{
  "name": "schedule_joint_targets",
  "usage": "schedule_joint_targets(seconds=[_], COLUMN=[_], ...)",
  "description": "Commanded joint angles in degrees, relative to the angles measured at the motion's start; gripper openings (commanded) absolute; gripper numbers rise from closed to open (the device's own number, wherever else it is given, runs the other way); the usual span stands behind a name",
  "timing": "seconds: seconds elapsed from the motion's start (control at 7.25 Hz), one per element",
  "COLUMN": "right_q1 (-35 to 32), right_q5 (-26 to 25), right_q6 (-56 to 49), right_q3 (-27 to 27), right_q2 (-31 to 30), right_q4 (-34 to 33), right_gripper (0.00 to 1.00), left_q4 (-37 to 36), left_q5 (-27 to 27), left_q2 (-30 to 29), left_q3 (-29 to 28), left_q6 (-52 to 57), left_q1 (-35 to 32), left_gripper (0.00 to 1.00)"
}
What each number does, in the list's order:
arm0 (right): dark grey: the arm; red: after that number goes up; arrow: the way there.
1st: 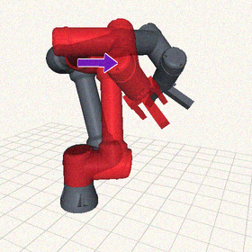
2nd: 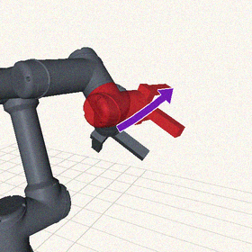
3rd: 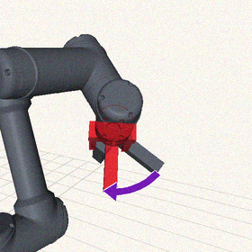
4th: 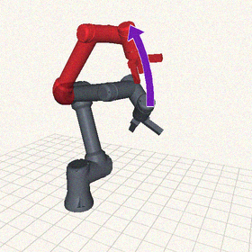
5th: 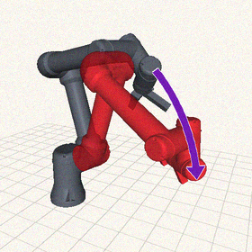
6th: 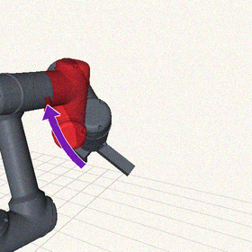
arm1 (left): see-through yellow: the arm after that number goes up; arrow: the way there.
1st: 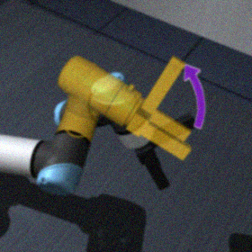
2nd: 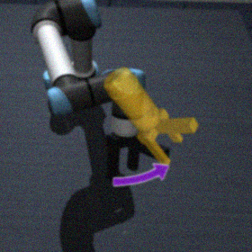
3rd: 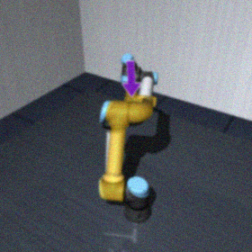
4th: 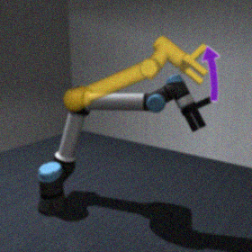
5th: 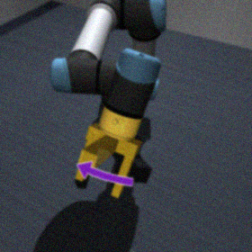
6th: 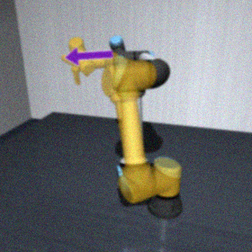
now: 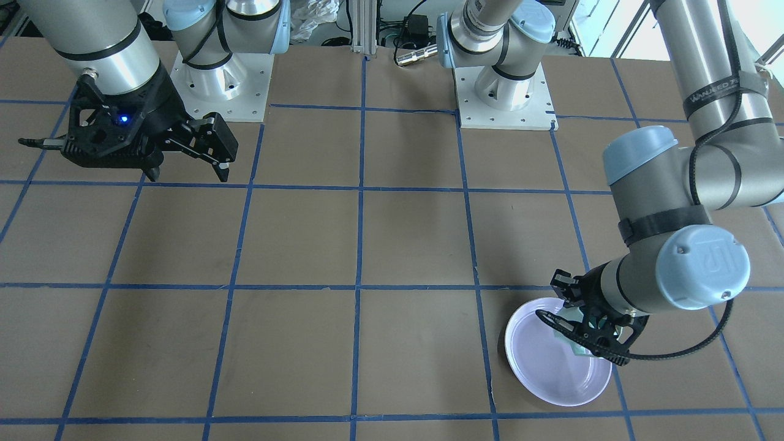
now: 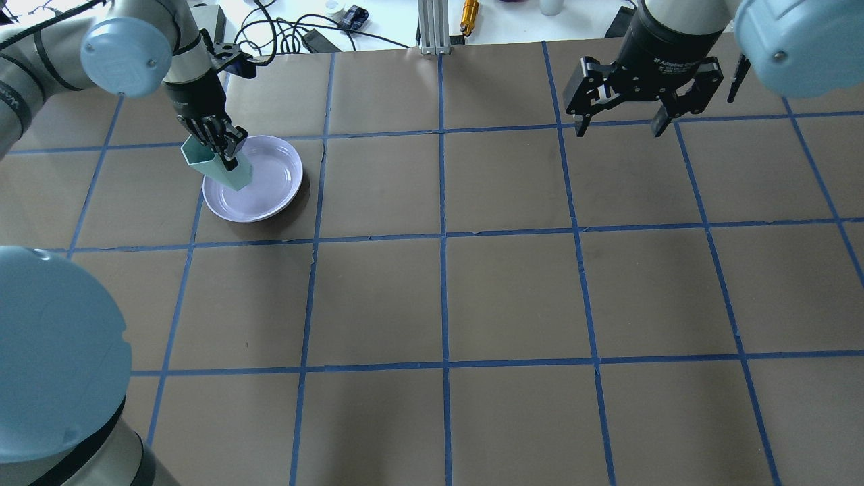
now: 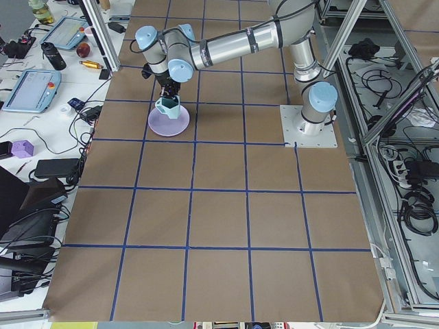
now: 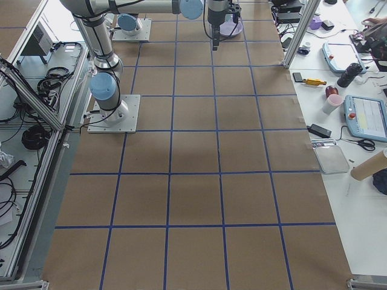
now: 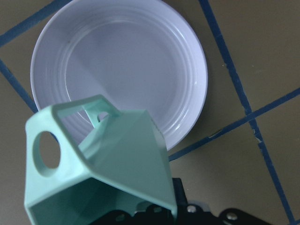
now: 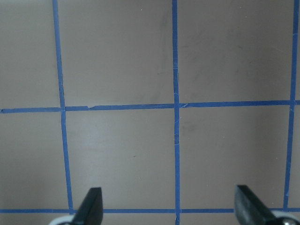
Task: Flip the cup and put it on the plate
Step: 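Carry the upright mug with the left gripper over the white plate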
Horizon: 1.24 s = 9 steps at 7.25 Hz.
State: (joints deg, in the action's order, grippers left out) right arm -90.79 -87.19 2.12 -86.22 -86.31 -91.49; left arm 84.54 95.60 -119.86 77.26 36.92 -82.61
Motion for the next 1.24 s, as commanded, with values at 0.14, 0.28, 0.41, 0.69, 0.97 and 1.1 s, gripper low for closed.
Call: schedule_joint_targets(seconds=[0.14,0.28,0.41,0.69,0.97,1.1], right_q1=[0.0,0.0,0.0,0.0,0.0,0.0], right_q5=[0.0,0.0,0.0,0.0,0.0,0.0], right_q6=[-0.01,-0.01,-0.01,-0.01,-0.01,-0.01], right_q3=[0.0,0.0,0.0,-0.09,0.0,0.0], right_q2=[0.0,0.0,0.0,0.0,0.0,0.0], right_q4=[0.0,0.0,0.0,0.0,0.0,-0.09], right_gripper=[1.0,1.0,1.0,1.0,1.0,1.0], left_q4=[-3.76,-3.85,-3.77,-3.76,-3.33,-2.19], left_q5=[2.75,2.84,3.19,3.19,3.28,3.02], left_q2=[-3.7,-4.67,-5.29,-5.64,-4.25,-2.06], left_q3=[-0.27,-0.18,-0.01,0.17,-0.44,-0.53], left_q6=[-0.1,-0.36,-0.36,-0.19,-0.27,-0.27], left_q1=[-2.03,-2.03,-2.38,-2.38,-2.56,-2.82], left_gripper=[0.0,0.0,0.0,0.84,1.0,1.0])
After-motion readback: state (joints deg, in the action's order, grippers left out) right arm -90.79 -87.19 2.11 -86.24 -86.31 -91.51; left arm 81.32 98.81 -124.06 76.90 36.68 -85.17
